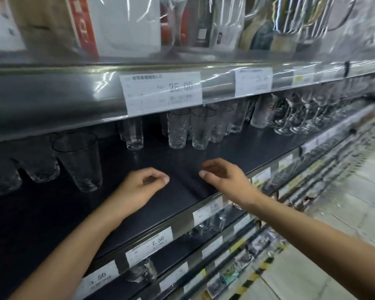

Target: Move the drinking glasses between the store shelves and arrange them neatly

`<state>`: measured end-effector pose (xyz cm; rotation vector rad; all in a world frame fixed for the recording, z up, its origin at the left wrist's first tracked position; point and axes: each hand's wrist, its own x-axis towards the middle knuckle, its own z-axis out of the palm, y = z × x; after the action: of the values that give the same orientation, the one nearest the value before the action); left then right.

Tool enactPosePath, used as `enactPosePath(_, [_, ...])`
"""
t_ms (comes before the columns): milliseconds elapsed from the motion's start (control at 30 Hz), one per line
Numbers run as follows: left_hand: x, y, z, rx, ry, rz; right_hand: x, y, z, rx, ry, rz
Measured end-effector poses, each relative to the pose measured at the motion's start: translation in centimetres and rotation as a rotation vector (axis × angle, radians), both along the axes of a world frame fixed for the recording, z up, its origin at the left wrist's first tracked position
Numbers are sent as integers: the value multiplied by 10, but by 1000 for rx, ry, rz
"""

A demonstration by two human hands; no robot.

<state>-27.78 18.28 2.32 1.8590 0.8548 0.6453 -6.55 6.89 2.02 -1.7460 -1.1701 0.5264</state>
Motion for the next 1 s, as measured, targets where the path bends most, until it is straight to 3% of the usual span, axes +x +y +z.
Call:
enactPosePath(333, [89,0,23,-129,-248,194,69,-2,15,53,48,-65])
enactPosePath(700, [186,52,-7,-57,-264,646,156,93,-20,-74,-27,161])
enactPosePath(1000, [203,99,-33,165,-234,627,154,140,-28,35,19,259])
